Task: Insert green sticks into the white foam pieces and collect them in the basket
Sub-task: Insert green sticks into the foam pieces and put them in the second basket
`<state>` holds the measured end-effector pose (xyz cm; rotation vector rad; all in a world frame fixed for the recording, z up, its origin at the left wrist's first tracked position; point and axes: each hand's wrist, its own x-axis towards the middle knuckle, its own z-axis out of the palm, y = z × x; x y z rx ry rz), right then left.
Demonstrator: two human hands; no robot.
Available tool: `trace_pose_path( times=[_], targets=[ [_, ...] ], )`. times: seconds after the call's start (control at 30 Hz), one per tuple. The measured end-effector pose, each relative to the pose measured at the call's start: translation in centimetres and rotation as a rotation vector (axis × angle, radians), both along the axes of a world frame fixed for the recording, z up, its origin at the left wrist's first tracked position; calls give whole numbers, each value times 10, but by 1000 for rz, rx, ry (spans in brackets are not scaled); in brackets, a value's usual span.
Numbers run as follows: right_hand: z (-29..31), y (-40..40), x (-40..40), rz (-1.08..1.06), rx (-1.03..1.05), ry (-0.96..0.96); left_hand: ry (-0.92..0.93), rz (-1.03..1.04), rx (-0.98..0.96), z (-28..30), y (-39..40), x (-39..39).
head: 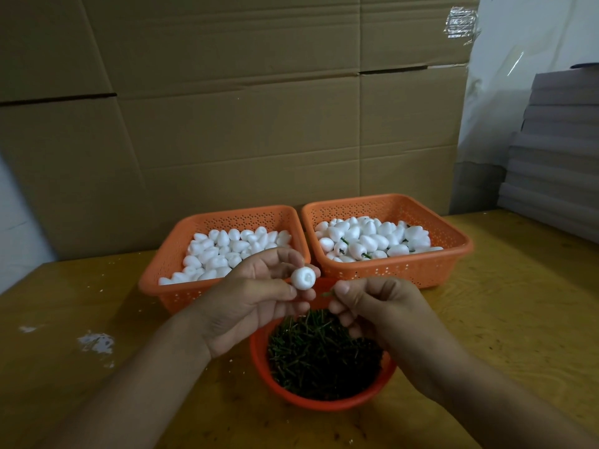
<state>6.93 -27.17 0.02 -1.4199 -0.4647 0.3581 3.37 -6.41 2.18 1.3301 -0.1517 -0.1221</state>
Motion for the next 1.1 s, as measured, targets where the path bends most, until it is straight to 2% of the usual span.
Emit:
trace_pose_path(
  times=[0.13,0.47,0.67,0.8,1.1],
  targets=[
    [0,2,2,-11,59,54,0,9,6,0,0,0],
    [1,1,0,-159,121,-65,-4,29,110,-2,-2,-1],
    [-1,1,1,-287,57,-213,-36,71,222,-2,-4,-1],
    [-1,2,0,-309,45,-236,-50,54,283,-2,-5,-1],
    [-2,1,0,-313,25,-251,-57,22,287,-3,-4,0]
  ],
)
